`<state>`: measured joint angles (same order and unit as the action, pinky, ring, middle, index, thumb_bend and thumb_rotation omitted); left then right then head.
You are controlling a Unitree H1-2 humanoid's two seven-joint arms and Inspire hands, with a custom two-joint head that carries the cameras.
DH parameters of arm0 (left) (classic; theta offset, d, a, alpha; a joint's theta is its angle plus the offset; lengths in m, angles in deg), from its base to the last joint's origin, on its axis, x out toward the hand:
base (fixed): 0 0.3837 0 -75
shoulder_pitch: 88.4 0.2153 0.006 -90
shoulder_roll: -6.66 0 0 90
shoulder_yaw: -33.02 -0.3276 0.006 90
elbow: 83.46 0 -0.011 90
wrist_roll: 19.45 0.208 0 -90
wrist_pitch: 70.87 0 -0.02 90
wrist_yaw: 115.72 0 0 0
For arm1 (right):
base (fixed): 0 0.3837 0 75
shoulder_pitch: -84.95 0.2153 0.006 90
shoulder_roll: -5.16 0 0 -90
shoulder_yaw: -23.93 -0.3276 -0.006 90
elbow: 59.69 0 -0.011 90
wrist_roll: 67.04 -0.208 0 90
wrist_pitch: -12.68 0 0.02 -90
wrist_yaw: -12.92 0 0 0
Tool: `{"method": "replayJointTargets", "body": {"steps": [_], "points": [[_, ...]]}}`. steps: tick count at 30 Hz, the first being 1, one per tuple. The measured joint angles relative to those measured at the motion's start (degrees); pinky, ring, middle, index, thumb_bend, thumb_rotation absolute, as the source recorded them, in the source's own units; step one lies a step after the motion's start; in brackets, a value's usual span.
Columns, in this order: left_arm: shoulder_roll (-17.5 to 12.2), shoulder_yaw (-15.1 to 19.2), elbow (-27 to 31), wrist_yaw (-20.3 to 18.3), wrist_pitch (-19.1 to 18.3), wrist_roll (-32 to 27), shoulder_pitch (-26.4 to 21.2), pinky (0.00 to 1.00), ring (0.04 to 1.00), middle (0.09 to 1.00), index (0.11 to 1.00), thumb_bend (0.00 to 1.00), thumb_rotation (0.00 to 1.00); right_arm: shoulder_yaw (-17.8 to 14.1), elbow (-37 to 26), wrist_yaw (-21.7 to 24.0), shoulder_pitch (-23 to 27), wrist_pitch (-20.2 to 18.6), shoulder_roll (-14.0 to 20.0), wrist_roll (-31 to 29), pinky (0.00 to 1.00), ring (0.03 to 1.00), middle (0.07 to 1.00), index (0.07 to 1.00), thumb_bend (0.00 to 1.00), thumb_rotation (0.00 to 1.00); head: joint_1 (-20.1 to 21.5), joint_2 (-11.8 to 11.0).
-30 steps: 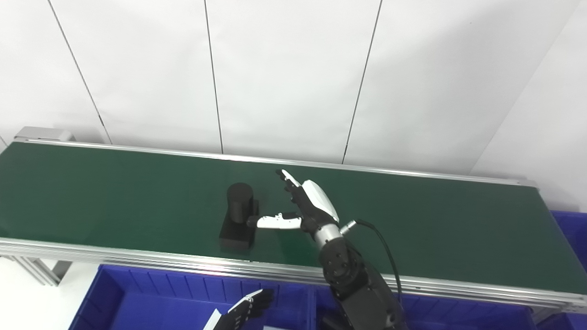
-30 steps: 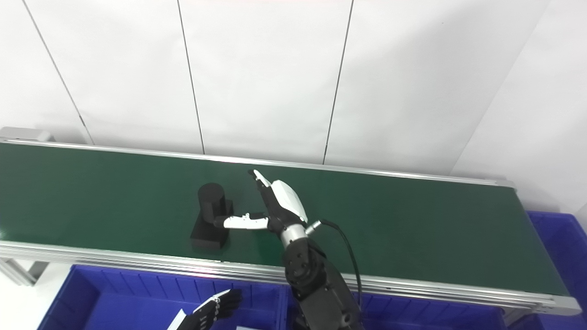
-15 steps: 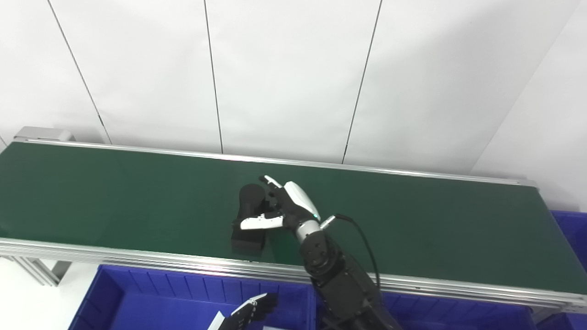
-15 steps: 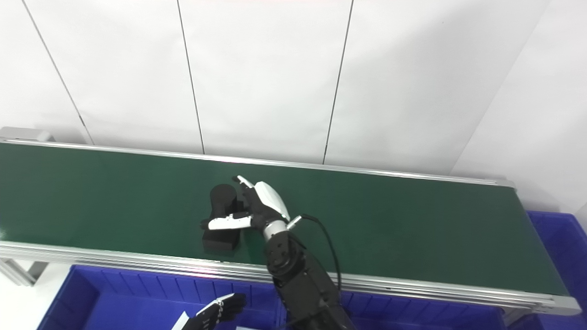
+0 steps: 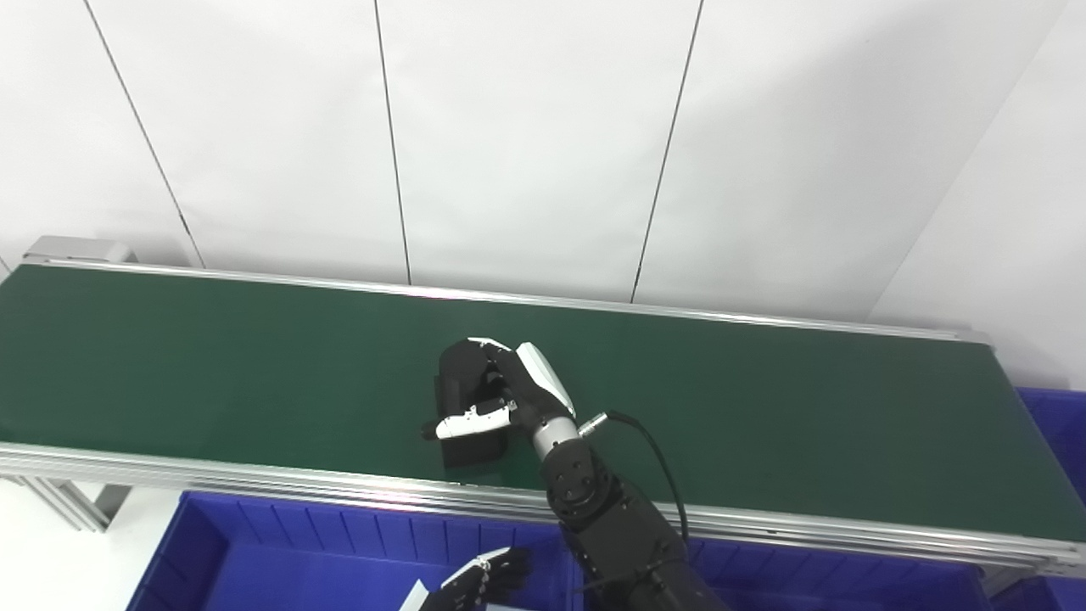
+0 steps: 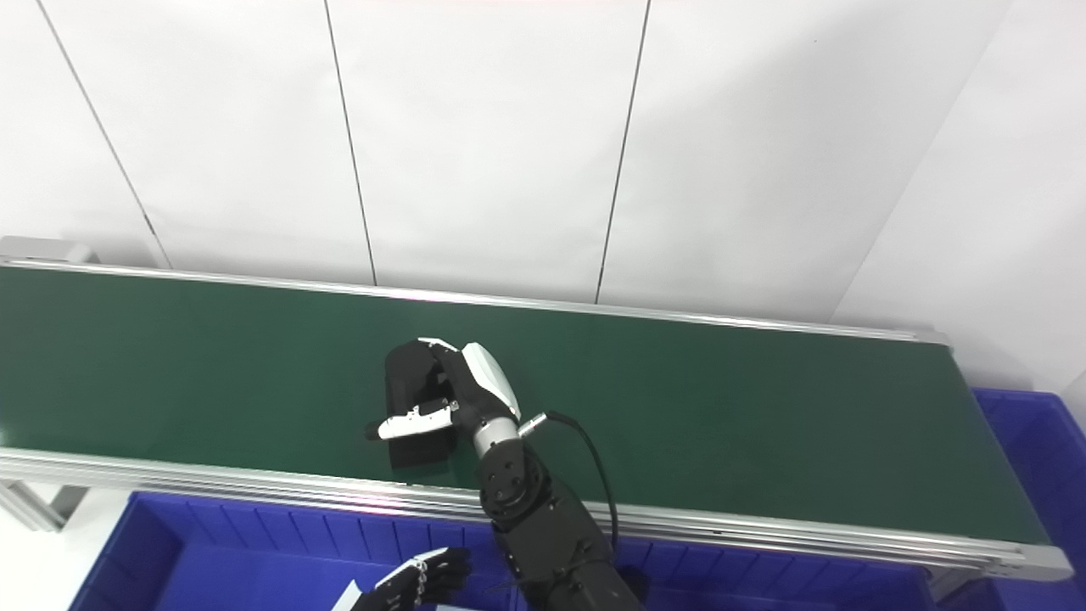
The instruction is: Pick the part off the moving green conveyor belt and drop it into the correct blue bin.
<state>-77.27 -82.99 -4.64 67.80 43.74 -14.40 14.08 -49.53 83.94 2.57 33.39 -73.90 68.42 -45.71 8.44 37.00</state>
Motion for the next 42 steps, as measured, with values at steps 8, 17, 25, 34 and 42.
{"method": "replayJointTargets", "body": {"steps": [8, 17, 25, 34, 42], "points": [[-0.1, 0.12, 0.54, -0.18, 0.09, -0.73, 0.21, 0.76, 0.784, 0.805, 0.811, 0.83, 0.84, -1.53, 1.94, -9.01, -0.04, 2.27, -1.88, -0.27, 0.19, 0.432, 0.434, 0.505, 0.51, 0.0, -0.35, -0.35], [0.14, 0.94, -0.51, -0.35, 0.1, -1.14, -0.13, 0.76, 0.778, 0.8, 0.804, 0.83, 0.82, -1.67, 6.26, -17.48, -0.14, 9.22, -2.16, 0.05, 0.32, 0.41, 0.499, 0.502, 0.51, 0.0, -0.61, -1.32], [0.27, 1.06, -2.66, -0.16, 0.12, -0.91, -1.33, 0.78, 0.803, 0.816, 0.805, 0.84, 0.81, -2.28, -7.45, -15.48, -6.3, 9.12, -1.33, -1.0, 0.38, 0.441, 0.531, 0.479, 0.51, 0.0, -0.18, -2.81], [0.92, 3.72, -2.14, -3.04, 0.12, -2.91, -0.84, 0.8, 0.816, 0.818, 0.808, 0.79, 0.83, -2.11, -33.82, -10.13, -22.23, 8.45, 5.25, 0.29, 0.47, 0.491, 0.527, 0.444, 0.51, 0.0, -1.4, 1.31], [2.35, 5.67, 0.77, -4.28, 0.14, -2.77, -0.53, 0.78, 0.799, 0.804, 0.797, 0.82, 0.84, -5.28, -55.09, -5.6, -34.9, 5.69, 8.79, -0.32, 0.48, 0.49, 0.528, 0.439, 0.51, 0.0, -3.34, 6.06]]}}
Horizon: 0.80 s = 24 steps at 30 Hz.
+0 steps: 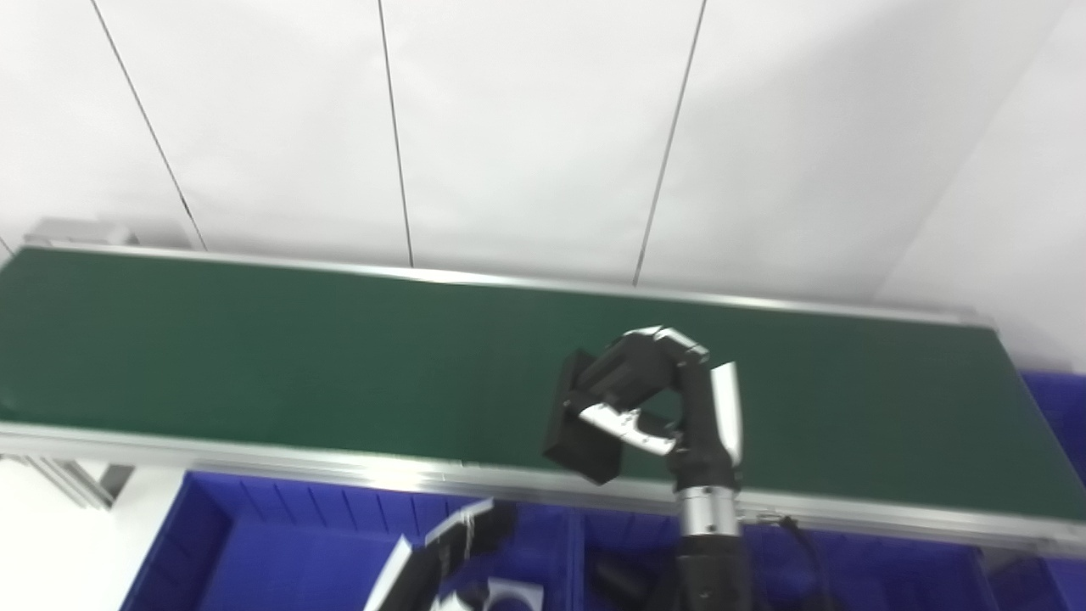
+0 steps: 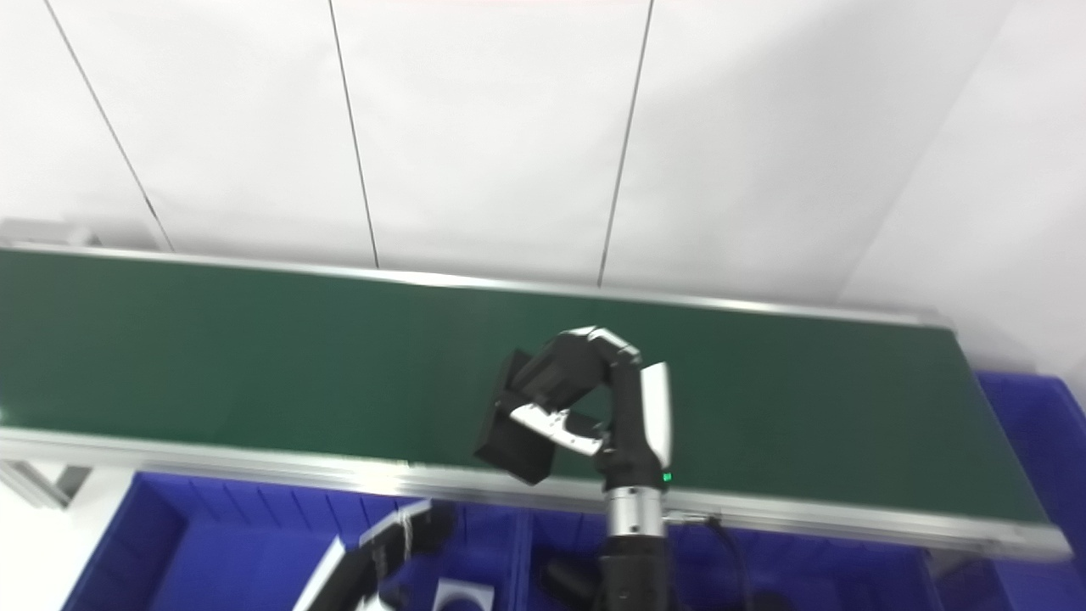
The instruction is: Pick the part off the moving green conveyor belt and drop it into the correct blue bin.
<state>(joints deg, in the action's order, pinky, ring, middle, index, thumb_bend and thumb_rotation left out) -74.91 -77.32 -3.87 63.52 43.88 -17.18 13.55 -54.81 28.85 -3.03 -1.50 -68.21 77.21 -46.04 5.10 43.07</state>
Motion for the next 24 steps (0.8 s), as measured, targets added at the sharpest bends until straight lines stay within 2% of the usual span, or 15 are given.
{"method": "replayJointTargets", "body": {"steps": [1, 3, 5, 10, 14, 16, 21, 24], "points": [[0.25, 0.27, 0.3, -0.07, 0.0, 0.36, 0.02, 0.78, 0.8, 0.802, 0.795, 0.82, 0.84, -0.4, -1.12, 0.34, -1.39, -0.22, 0.46, -0.06, 0.46, 0.486, 0.528, 0.442, 0.51, 0.0, -0.17, 0.96], [0.66, 0.65, 0.9, -0.38, 0.0, 0.7, 0.05, 0.79, 0.806, 0.803, 0.795, 0.81, 0.83, -1.35, -3.41, 1.38, -4.44, -0.4, 1.52, -0.2, 0.47, 0.491, 0.527, 0.439, 0.51, 0.0, -0.18, 0.97], [1.06, 1.03, 1.37, -0.84, 0.0, 0.69, 0.05, 0.79, 0.81, 0.806, 0.795, 0.81, 0.83, -2.31, -5.0, 2.12, -6.94, -0.48, 2.12, -1.04, 0.47, 0.494, 0.526, 0.44, 0.51, 0.0, -0.61, 2.37], [1.49, 1.96, 2.77, -1.99, -0.23, 1.02, 0.22, 0.78, 0.804, 0.804, 0.8, 0.82, 0.83, -3.72, -7.36, 4.35, -11.5, -0.48, 4.77, -1.31, 0.48, 0.5, 0.526, 0.439, 0.51, 0.0, -1.49, 4.48], [1.49, 2.94, 4.89, -2.66, -0.6, 1.63, 0.33, 0.77, 0.802, 0.806, 0.805, 0.79, 0.82, -4.93, -7.37, 5.84, -13.85, -0.64, 7.13, -0.9, 0.48, 0.501, 0.521, 0.44, 0.51, 0.0, -1.41, 4.83], [1.49, 3.13, 5.07, -3.06, -0.64, 1.65, 0.33, 0.77, 0.806, 0.81, 0.807, 0.8, 0.81, -5.23, -7.37, 6.62, -14.75, -1.16, 8.19, 0.36, 0.42, 0.459, 0.53, 0.462, 0.51, 0.0, -1.5, 5.1], [1.5, 3.56, 5.34, -3.96, -1.12, 1.68, 0.56, 0.78, 0.807, 0.81, 0.809, 0.78, 0.83, -4.74, -6.07, 9.12, -15.48, -7.26, 10.25, 6.99, 0.37, 0.427, 0.541, 0.476, 0.51, 0.0, -1.58, 5.19], [1.5, 3.92, 5.33, -4.23, -1.09, 1.65, 0.65, 0.77, 0.805, 0.81, 0.809, 0.77, 0.82, -3.97, -4.59, 10.86, -15.4, -10.64, 11.18, 9.91, 0.31, 0.395, 0.523, 0.505, 0.51, 0.0, -1.58, 5.27]]}}
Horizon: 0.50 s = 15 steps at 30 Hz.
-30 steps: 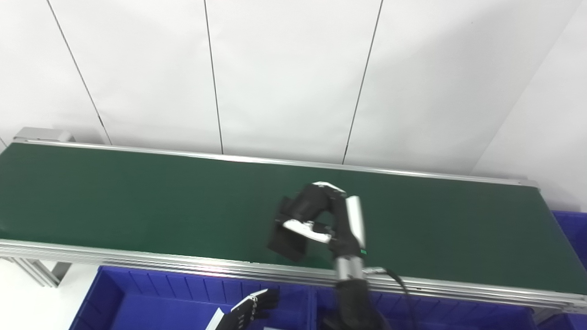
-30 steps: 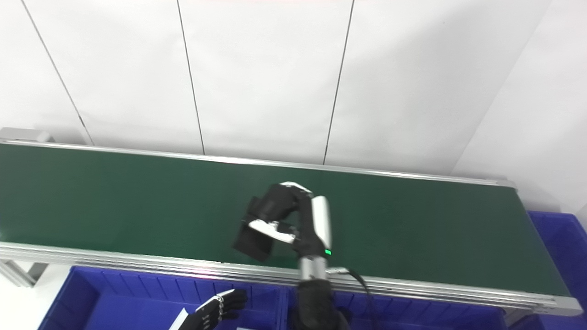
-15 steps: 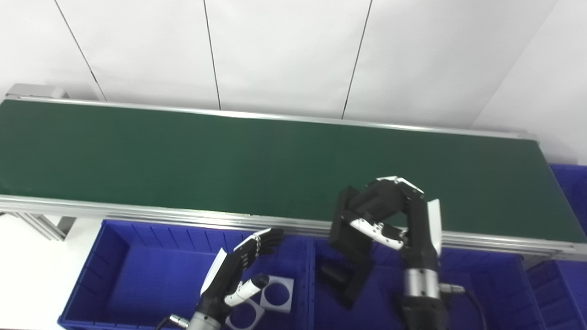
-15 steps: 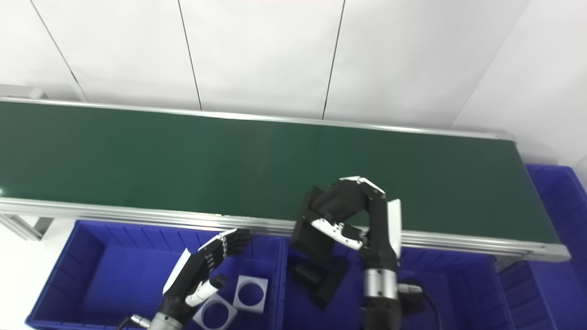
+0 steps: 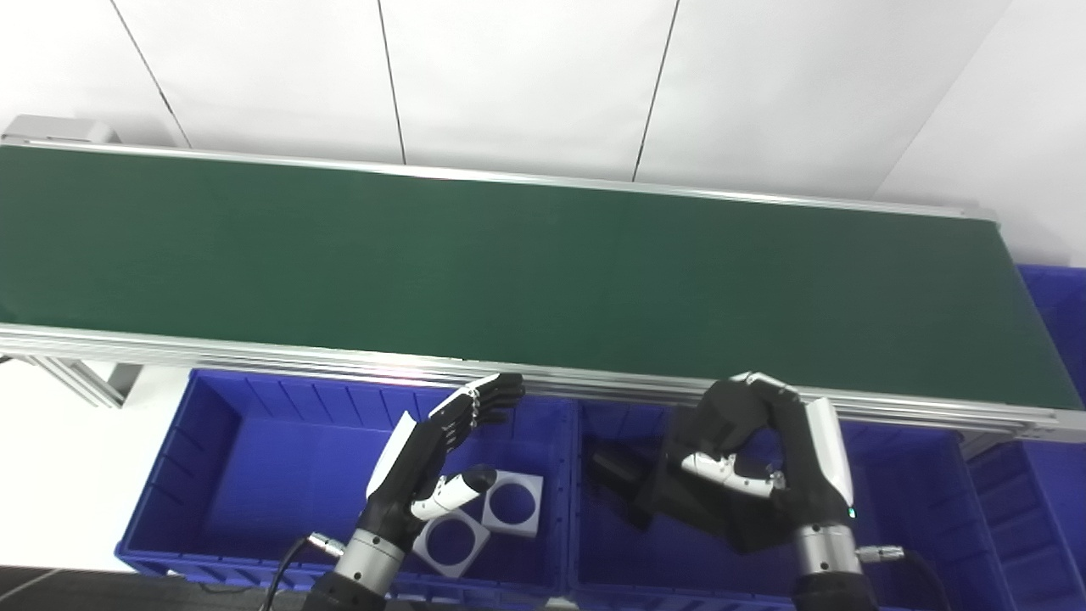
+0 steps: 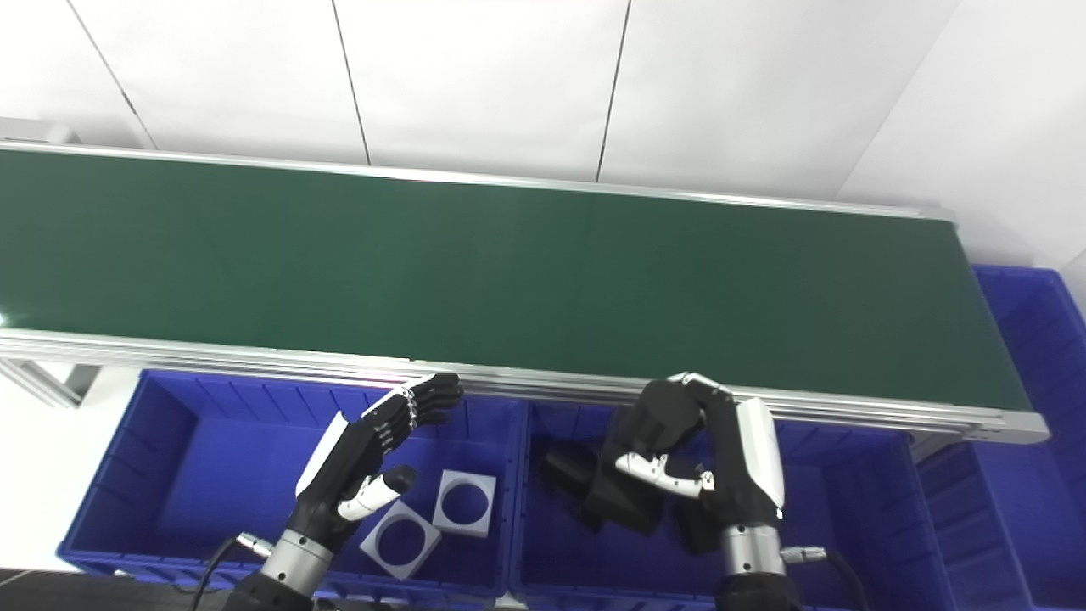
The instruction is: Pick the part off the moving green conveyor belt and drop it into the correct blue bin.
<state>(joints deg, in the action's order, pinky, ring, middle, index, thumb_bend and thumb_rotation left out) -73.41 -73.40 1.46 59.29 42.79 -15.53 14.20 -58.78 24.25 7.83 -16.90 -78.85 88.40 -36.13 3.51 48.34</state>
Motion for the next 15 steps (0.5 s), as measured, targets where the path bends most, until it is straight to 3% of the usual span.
{"method": "replayJointTargets", "body": {"steps": [5, 7, 8, 10, 11, 12, 13, 15], "points": [[0.08, 0.5, 0.0, -0.32, 0.0, -0.06, 0.0, 0.78, 0.81, 0.813, 0.811, 0.76, 0.82, 2.09, 2.84, 1.19, 0.77, -3.76, 0.49, 5.03, 0.31, 0.365, 0.463, 0.536, 0.51, 0.0, 0.44, -0.26], [0.11, 0.63, 0.01, -0.53, 0.0, -0.16, 0.03, 0.79, 0.814, 0.816, 0.813, 0.76, 0.81, 3.81, 3.66, 3.18, 1.6, -7.11, 1.08, 7.88, 0.47, 0.43, 0.528, 0.498, 0.51, 0.0, 0.44, -0.26], [0.12, 0.7, 0.02, -0.66, 0.0, -0.18, 0.05, 0.79, 0.813, 0.816, 0.814, 0.76, 0.81, 4.56, 3.84, 4.53, 1.95, -8.91, 1.29, 8.99, 0.56, 0.623, 0.682, 0.497, 0.51, 0.08, 0.61, -0.61], [0.13, 0.92, 0.01, -0.76, -0.01, -0.22, 0.11, 0.79, 0.813, 0.816, 0.814, 0.76, 0.82, 5.64, 3.92, 7.32, 2.66, -12.15, 1.69, 10.39, 0.59, 0.686, 0.733, 0.496, 0.51, 0.11, 0.62, -0.7], [0.16, 1.04, -0.01, -0.8, 0.0, -0.23, 0.13, 0.8, 0.816, 0.817, 0.814, 0.76, 0.82, 6.0, 3.89, 8.27, 2.89, -13.38, 1.79, 10.85, 0.65, 0.775, 0.829, 0.699, 0.64, 0.08, 1.05, -1.66], [0.19, 1.21, -0.1, -0.82, 0.02, -0.24, 0.15, 0.8, 0.817, 0.817, 0.815, 0.76, 0.82, 6.58, 3.86, 9.74, 3.29, -15.22, 2.02, 11.27, 0.68, 0.806, 0.862, 0.768, 0.68, 0.07, 1.06, -1.67], [0.19, 1.34, -0.24, -0.85, 0.02, -0.23, 0.15, 0.81, 0.821, 0.819, 0.816, 0.76, 0.82, 7.25, 4.01, 11.02, 3.59, -16.19, 2.25, 11.66, 0.79, 0.871, 0.894, 0.833, 0.74, 0.1, 1.06, -1.67], [0.18, 1.6, -0.5, -0.89, 0.07, -0.21, 0.16, 0.81, 0.826, 0.823, 0.819, 0.76, 0.83, 9.2, 4.39, 11.37, 3.83, -16.36, 3.15, 13.4, 0.92, 0.96, 0.948, 0.911, 0.83, 0.18, 1.32, -2.81]]}}
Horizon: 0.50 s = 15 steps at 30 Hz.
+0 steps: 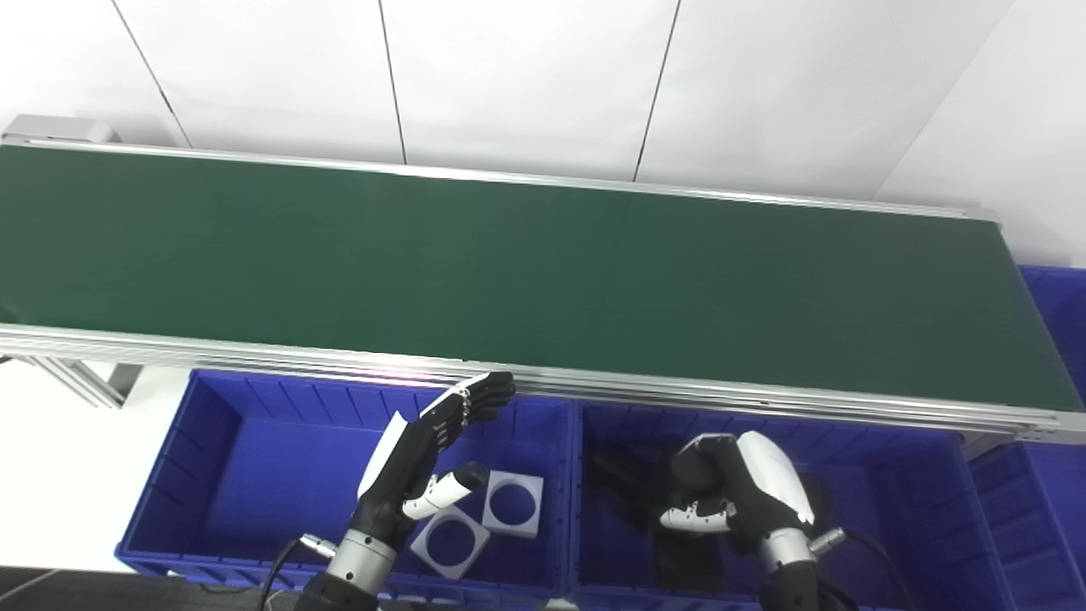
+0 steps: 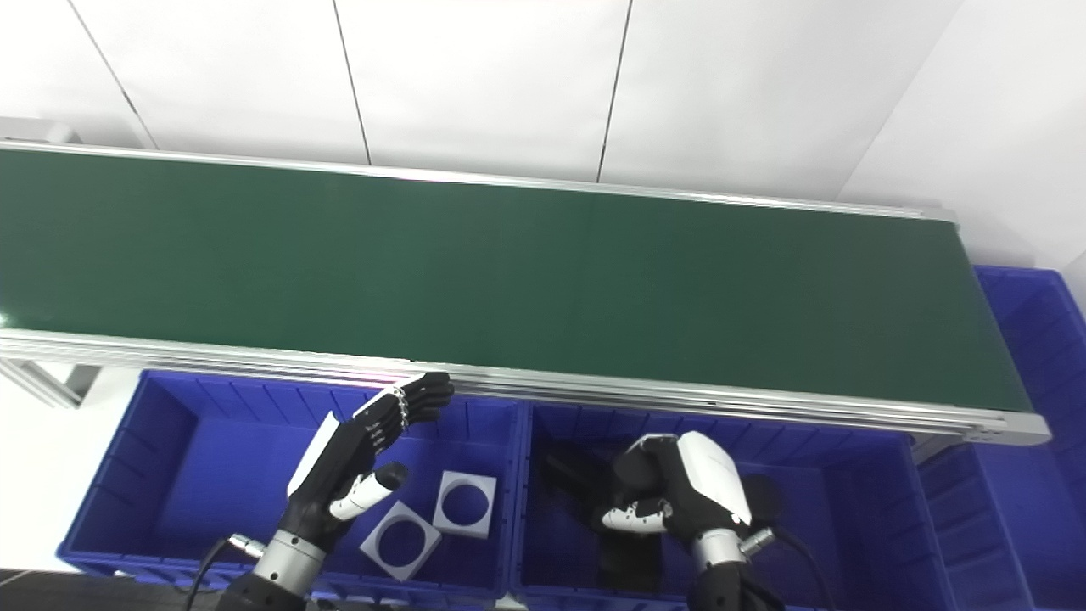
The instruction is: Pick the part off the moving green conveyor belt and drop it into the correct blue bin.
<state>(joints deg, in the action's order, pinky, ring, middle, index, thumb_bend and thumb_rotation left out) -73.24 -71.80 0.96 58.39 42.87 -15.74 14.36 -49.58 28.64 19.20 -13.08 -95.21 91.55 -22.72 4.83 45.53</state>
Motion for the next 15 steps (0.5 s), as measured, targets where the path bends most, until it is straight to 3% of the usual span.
{"method": "replayJointTargets", "body": {"steps": [3, 6, 10, 15], "points": [[0.0, 0.26, -1.01, -0.05, 0.44, -0.01, 0.04, 0.8, 0.82, 0.824, 0.82, 0.75, 0.82, 2.62, 1.32, -5.59, -0.54, 0.75, 0.59, 5.04, 0.99, 0.998, 0.995, 0.988, 0.88, 0.31, 0.7, -1.05], [-0.01, 0.46, -1.33, -0.06, 0.51, 0.15, 0.47, 0.8, 0.823, 0.827, 0.822, 0.76, 0.82, 2.89, 1.5, -13.36, -2.19, 3.16, 0.31, 6.72, 1.0, 1.0, 1.0, 0.998, 0.91, 0.34, 0.88, -1.76], [-0.14, 0.52, -1.33, -0.12, 0.55, 0.18, 0.73, 0.8, 0.823, 0.831, 0.826, 0.75, 0.82, 2.43, 0.76, -23.37, -5.01, 9.16, -1.05, 5.86, 1.0, 1.0, 1.0, 1.0, 0.91, 0.38, 1.05, -2.63], [-0.25, 0.65, -1.33, -0.5, 0.67, 0.1, 0.81, 0.8, 0.824, 0.829, 0.821, 0.8, 0.81, 1.95, 0.47, -30.07, -6.3, 18.49, -2.64, 0.76, 1.0, 1.0, 1.0, 1.0, 0.89, 0.42, 0.27, -3.25]]}}
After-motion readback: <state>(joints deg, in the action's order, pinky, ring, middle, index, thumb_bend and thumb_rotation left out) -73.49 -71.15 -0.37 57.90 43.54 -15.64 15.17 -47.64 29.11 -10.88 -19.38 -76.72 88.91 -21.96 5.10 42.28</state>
